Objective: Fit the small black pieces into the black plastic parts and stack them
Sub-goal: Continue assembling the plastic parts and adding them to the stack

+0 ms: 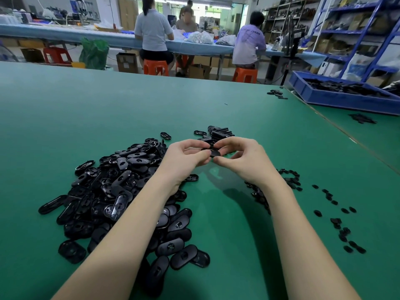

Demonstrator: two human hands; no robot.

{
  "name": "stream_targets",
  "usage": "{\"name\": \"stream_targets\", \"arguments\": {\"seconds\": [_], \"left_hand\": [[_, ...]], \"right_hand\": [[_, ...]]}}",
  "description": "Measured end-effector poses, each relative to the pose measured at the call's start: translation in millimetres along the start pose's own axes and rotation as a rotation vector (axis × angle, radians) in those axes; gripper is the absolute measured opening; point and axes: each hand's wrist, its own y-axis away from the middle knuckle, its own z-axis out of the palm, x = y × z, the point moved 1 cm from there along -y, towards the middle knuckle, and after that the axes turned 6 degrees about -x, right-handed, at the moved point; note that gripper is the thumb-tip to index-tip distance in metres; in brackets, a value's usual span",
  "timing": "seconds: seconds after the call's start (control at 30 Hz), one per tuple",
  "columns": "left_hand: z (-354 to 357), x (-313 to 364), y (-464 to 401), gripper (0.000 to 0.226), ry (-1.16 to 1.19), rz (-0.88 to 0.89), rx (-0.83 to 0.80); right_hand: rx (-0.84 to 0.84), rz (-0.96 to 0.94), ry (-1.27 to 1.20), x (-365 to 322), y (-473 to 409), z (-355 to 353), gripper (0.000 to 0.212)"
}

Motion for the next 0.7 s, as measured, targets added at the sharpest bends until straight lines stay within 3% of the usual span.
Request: {"name": "stream_targets", "arguments": {"seconds": [0.2, 0.33, 0.5, 0.7], "left_hand": [[-7.4, 0.1, -3.7, 0.009, -0.266, 0.099, 0.147], [-12.1, 2.3, -3.0, 0.008, -0.35, 0.111, 0.141], [-8.2, 3.0, 0.4, 0.005, -0.484, 0.121, 0.09], [-11.1, 4.7, 1.5, 0.006, -0.567, 0.124, 0.094]], "right_hand": [[0.116, 0.145, -0.117, 7.2, -7.1, -3.3, 0.014], [0.215, 0.247, -0.16, 11.1, -17.7, -12.3, 0.011], [0.149, 0.338, -0.083, -2.3, -54.5, -25.1, 0.008], [0.074, 0.462, 0.119, -8.4, -91.4, -27.8, 0.021]]}}
